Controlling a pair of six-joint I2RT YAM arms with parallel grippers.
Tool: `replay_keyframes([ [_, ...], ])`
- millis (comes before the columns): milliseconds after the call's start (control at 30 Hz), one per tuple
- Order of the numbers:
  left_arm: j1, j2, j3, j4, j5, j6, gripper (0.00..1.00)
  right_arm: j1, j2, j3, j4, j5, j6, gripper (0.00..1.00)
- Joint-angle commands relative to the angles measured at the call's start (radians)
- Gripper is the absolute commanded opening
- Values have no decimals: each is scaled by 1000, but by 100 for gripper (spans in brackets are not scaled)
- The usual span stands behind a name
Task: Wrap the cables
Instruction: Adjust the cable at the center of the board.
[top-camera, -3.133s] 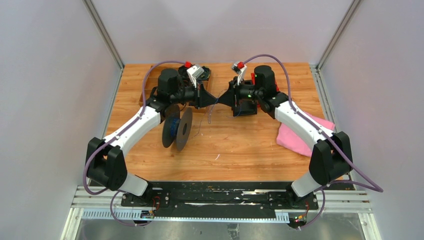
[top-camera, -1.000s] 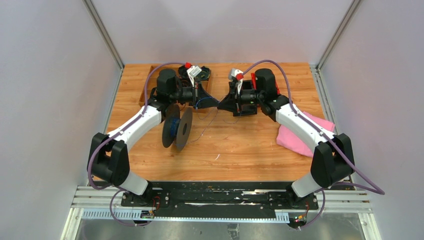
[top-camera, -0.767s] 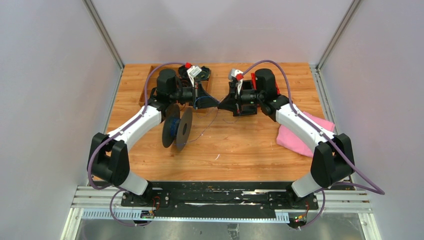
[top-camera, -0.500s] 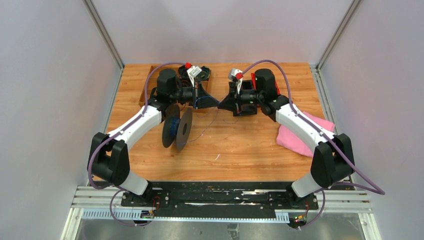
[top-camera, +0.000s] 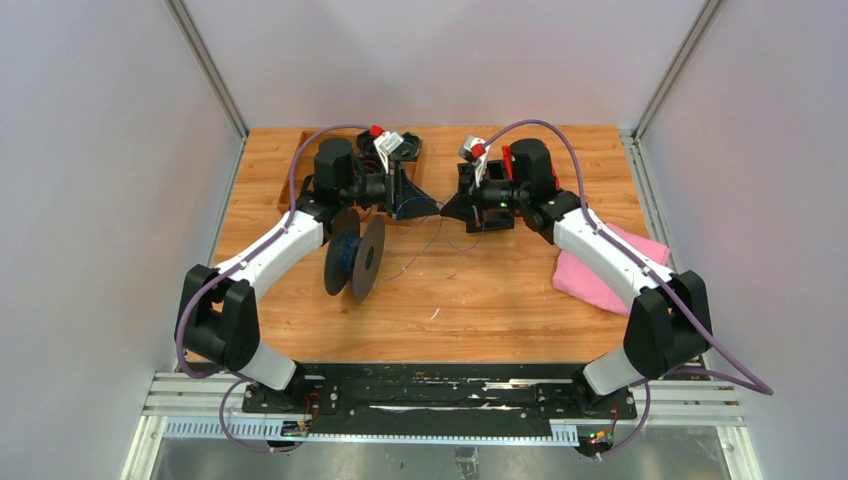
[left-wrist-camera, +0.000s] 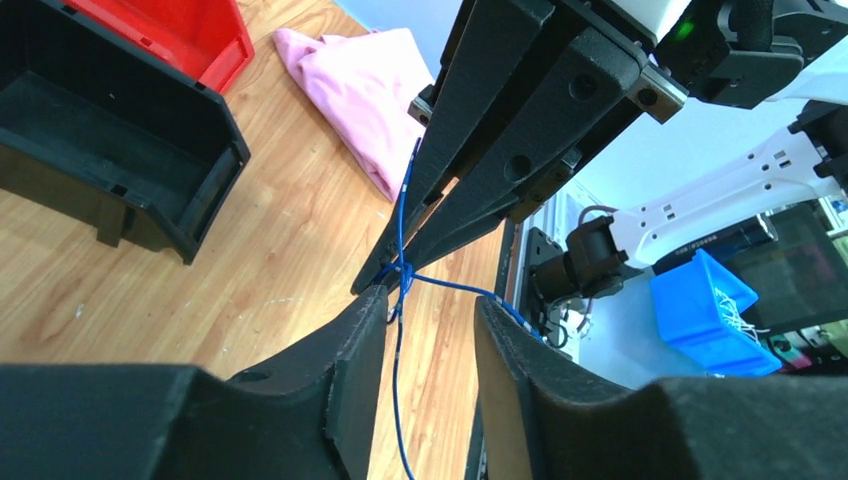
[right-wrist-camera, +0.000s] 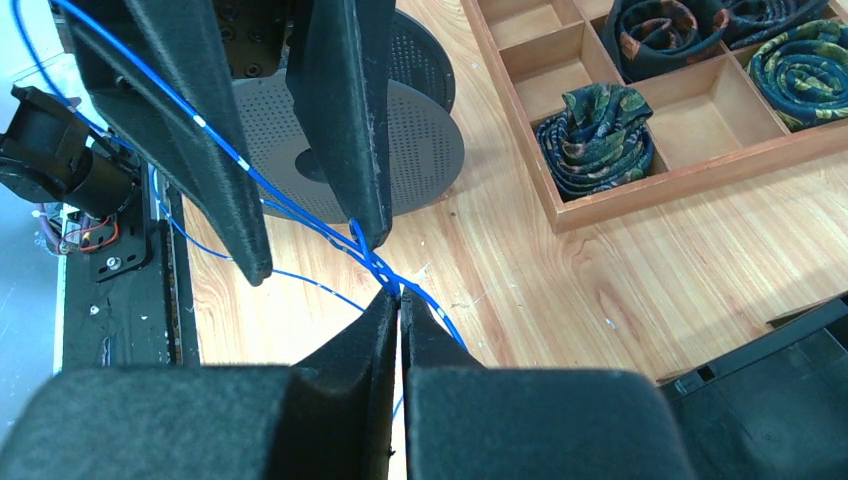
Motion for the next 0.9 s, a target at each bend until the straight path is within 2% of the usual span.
replay_keyframes([
  [0,-1,-3,11,-53,-11,59,44,-17,-36,24,-18,29,5,1],
  [200,-1,-26,48,-221,-73,208,53,-20,-53,28,-36,21,5,1],
  [267,-1,-32,49,-242,-84,231,53,-22,-56,28,-40,27,3,1],
  [533,-3,-16,66,-269,-84,244,18,-23,-54,31,-42,86,28,1],
  [667,-3,-19,83,-317,-93,278,2,-22,-67,22,-53,181,34,1],
  [867,-3,-31,130,-470,-169,398,0,-23,-79,21,-83,309,42,1],
])
